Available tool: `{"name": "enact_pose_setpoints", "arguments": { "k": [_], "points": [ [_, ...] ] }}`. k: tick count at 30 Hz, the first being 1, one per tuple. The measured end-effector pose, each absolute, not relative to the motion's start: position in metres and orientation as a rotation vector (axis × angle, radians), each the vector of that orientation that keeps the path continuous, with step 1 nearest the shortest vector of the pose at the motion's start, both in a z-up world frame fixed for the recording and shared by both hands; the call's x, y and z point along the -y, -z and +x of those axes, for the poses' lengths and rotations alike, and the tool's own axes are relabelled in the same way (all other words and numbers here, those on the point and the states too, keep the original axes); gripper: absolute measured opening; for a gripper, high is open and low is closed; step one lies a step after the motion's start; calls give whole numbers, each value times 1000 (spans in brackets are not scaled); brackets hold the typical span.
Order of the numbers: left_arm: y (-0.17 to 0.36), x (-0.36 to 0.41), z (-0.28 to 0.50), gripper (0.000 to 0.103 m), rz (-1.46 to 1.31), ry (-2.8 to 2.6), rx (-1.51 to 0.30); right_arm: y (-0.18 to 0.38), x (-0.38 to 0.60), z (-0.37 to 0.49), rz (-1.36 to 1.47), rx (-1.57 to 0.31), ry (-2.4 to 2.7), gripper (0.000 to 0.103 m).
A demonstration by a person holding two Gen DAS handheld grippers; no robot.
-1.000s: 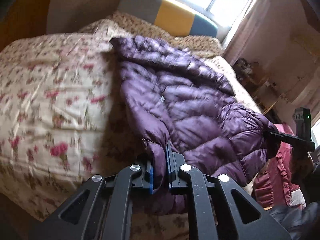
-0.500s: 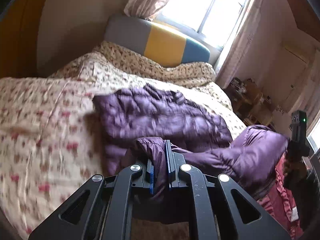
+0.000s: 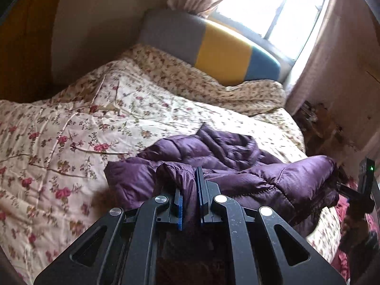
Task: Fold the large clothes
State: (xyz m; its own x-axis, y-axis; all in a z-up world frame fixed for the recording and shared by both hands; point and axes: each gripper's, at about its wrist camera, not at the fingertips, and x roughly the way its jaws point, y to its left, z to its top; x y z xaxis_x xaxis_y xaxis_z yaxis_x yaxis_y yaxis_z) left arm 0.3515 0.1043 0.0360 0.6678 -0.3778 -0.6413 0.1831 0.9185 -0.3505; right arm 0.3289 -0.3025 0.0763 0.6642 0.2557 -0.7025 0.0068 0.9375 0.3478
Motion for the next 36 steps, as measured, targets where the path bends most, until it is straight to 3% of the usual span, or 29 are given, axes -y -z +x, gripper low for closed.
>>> {"name": "enact_pose_setpoints", "arguments": {
  "k": [4,7,9,10,11,13,14,15,21,33,35,36],
  "points": [
    [-16,-102,376,9,-261,287,-827,-51,302,349,338,-871,-112,16],
    [-3,-105,389,12,-306,275,-871,-41,305,357,380,-876,-101,26],
    [1,-111,395,24,-361,277,-888,-38,307,360,416,-873,-114,37],
    [1,-115,397,33,-391,284,-889,-39,309,361,437,-871,-123,60],
    [0,-117,397,48,-409,283,-883,-40,308,361,449,-862,-127,68],
    [-5,-126,397,60,-464,287,-860,-47,308,359,462,-842,-137,71],
    [-7,-130,395,73,-474,278,-849,-49,309,359,476,-835,-142,75],
    [-10,-135,391,79,-475,248,-826,-51,310,358,490,-829,-144,77],
    [8,-159,363,82,-545,281,-848,-63,317,333,516,-771,-132,98],
    [68,-152,307,81,-667,386,-932,13,323,251,473,-929,-6,96],
    [68,-147,304,65,-676,418,-932,26,317,252,516,-956,-57,56],
    [67,-145,302,61,-664,426,-933,28,314,252,534,-959,-64,51]
  ]
}}
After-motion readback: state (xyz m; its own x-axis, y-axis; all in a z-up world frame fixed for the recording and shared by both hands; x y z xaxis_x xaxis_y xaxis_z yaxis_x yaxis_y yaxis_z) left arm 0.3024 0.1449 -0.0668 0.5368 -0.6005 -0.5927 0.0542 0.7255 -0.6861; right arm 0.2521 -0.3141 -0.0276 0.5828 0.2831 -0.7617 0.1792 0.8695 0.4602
